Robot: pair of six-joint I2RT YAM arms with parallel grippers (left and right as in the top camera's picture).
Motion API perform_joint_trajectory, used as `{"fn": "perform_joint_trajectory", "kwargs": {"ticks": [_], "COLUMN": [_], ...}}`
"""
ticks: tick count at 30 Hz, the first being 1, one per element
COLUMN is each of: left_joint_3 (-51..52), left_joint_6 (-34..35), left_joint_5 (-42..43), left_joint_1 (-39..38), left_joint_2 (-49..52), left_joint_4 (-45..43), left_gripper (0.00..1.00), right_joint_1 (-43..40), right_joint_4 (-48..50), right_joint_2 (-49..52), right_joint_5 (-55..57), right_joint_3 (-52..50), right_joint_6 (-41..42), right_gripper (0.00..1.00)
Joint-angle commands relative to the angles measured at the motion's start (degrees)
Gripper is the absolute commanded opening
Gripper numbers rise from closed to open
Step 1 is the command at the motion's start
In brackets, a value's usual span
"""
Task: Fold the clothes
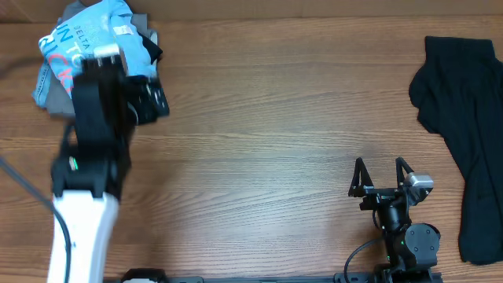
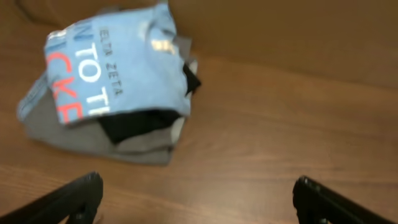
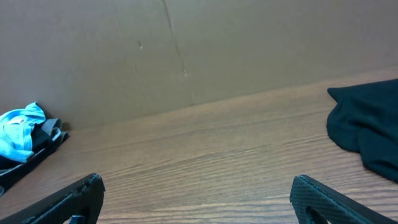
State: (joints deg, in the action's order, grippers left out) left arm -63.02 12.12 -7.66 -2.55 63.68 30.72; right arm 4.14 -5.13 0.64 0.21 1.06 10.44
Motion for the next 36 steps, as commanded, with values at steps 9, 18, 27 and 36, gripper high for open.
{"fn": "perform_joint_trajectory", "kwargs": {"ticks": [9, 18, 27, 36], "left_joint_3": [50.16, 62.79, 62.77, 62.75], "left_joint_6": [-3.15, -3.39, -13.44, -12.96], "left_joint_5": [6.23, 6.25, 8.74, 10.62], "left_joint_1": [0.52, 1.09, 1.31, 5.55], "left_joint_2": [-41.79, -56.81, -63.47, -63.49], "left_joint_4": [-35.67, -38.51, -32.44, -26.45], "left_gripper": [1.00, 1.00, 1.00, 1.00], "right_joint_1": [-0.13, -0.13, -0.13, -0.13], "right_joint_4": [0.28, 0.28, 0.28, 0.28], "right_joint_2": [-0.48, -0.48, -0.48, -0.48], "right_joint_5": [-0.35, -0.35, -0.35, -0.35], "right_joint_3": [-0.61, -0.61, -0.61, -0.61], "right_joint_6": [-0.42, -0.42, -0.44, -0.42], "right_gripper": [1.00, 1.00, 1.00, 1.00]}}
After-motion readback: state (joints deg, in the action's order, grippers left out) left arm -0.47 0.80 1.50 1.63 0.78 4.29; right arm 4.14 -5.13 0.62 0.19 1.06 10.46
